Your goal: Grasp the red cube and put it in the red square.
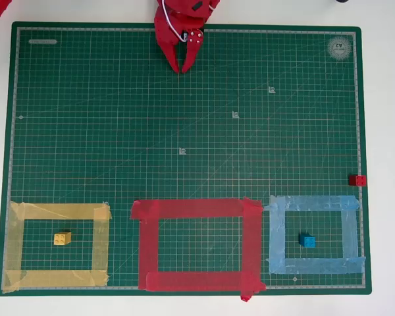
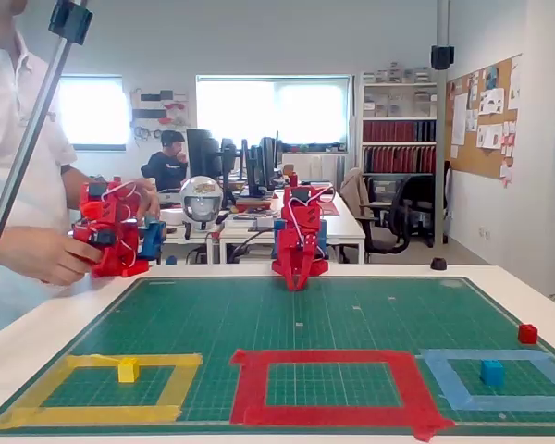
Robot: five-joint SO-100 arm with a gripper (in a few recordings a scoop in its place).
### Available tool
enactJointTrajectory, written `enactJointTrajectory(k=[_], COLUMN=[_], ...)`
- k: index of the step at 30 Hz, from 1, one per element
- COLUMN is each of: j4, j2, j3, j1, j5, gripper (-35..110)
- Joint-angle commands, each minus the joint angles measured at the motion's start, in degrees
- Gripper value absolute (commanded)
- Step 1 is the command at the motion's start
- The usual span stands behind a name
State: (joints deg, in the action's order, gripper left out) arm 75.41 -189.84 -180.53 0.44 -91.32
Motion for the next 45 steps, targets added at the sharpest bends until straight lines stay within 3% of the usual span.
enactJointTrajectory(k=[1, 12, 16, 22, 28, 35, 41, 45], j4=[0.0, 0.5, 0.5, 0.5, 1.0, 20.5, 24.9, 24.5], j2=[5.1, 47.7, 62.3, 81.7, 89.0, 88.0, 84.5, 82.4], j3=[6.3, 46.3, 63.2, 87.5, 100.4, 108.1, 106.8, 107.1], j1=[-2.6, -9.1, -15.1, -26.5, -33.5, -44.5, -53.3, -54.4], j5=[-0.7, 2.9, 12.3, 40.2, 70.8, 93.7, 103.6, 120.4], gripper=[1, 1, 1, 1, 1, 1, 1, 1])
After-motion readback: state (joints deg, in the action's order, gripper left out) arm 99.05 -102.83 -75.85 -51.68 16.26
